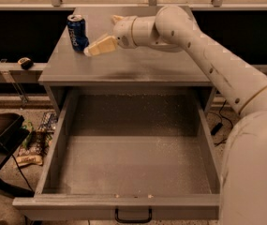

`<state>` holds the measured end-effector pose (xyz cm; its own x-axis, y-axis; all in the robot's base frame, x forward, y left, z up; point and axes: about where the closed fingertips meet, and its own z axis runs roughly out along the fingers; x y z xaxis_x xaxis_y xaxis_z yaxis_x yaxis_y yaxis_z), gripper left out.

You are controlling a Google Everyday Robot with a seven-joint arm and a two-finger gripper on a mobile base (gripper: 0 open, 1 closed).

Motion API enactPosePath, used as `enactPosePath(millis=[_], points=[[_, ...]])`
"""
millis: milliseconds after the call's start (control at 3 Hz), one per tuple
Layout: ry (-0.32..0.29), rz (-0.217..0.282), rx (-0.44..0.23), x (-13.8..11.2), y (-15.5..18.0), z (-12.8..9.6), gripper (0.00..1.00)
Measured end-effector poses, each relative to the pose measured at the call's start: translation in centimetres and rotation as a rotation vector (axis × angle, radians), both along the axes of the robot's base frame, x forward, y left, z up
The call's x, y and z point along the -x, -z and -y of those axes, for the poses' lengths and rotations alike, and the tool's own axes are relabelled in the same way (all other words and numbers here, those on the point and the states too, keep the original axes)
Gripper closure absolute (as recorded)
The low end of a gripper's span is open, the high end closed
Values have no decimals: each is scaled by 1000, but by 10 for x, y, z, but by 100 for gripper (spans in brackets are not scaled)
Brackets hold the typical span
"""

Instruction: Place pepsi can into top drawer

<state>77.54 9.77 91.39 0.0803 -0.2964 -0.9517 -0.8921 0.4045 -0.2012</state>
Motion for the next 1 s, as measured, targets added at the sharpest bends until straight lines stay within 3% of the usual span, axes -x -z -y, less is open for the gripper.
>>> enactPosePath(millis=[333, 667, 1000], points=[[46, 8, -43, -25, 1, -32, 0], [55, 32, -104, -48, -2, -66, 2], [106, 49, -123, -69, -2, -77, 25]])
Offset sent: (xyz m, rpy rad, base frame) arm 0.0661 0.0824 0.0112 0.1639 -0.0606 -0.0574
